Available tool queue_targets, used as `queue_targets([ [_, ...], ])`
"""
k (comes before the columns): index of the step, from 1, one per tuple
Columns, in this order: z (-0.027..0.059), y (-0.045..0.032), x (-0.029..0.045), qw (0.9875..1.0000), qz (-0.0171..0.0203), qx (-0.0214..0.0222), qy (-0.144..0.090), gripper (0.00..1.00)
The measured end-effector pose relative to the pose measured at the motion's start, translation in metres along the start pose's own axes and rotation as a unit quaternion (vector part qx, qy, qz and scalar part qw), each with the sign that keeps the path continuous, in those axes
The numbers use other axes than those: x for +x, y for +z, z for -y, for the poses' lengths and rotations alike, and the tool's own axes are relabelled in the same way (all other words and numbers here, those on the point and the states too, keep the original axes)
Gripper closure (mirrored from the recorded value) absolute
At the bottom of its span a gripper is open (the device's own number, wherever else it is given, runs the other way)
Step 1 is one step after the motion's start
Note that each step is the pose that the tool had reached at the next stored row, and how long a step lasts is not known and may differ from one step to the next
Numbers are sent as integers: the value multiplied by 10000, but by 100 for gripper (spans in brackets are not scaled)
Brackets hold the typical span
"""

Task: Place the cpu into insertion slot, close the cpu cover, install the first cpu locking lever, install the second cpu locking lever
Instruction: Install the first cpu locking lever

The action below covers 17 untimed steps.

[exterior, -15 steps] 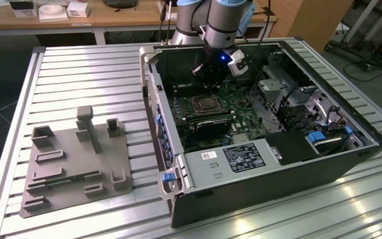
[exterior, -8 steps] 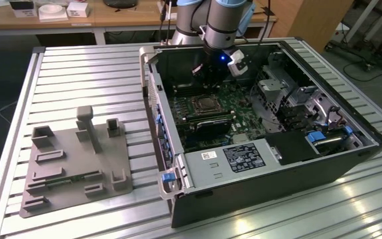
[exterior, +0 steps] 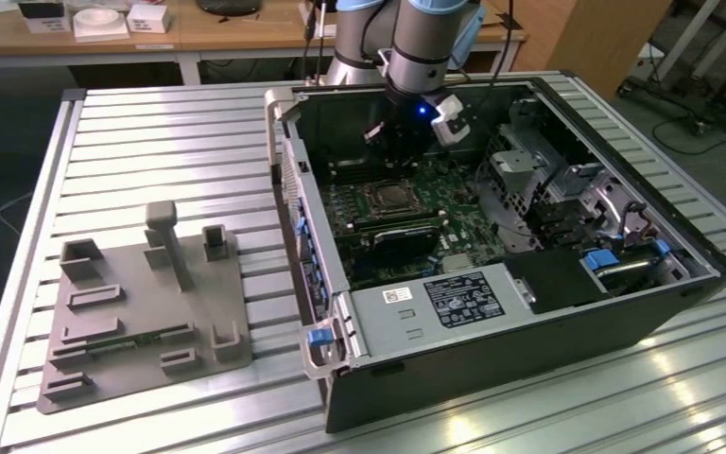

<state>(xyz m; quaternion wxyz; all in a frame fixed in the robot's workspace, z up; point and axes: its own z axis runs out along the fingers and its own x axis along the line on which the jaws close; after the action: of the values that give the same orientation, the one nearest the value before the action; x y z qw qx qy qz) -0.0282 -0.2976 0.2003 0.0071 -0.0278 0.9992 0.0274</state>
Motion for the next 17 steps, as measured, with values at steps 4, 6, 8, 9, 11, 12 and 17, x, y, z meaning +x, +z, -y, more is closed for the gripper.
queue_targets([
  [4, 0, 7, 0, 10000, -1, 2, 0, 89],
  [6, 0, 8, 0, 10000, 0, 0, 0, 89],
  [8, 0, 6, 0, 10000, 0, 0, 0, 89],
  [9, 0, 2, 0, 10000, 0, 1, 0, 89],
  [11, -1, -9, 0, 10000, -1, 1, 1, 89],
  [12, -1, -10, 0, 10000, 0, 0, 1, 89],
  [17, -1, -11, -3, 10000, 0, 1, 0, 89],
])
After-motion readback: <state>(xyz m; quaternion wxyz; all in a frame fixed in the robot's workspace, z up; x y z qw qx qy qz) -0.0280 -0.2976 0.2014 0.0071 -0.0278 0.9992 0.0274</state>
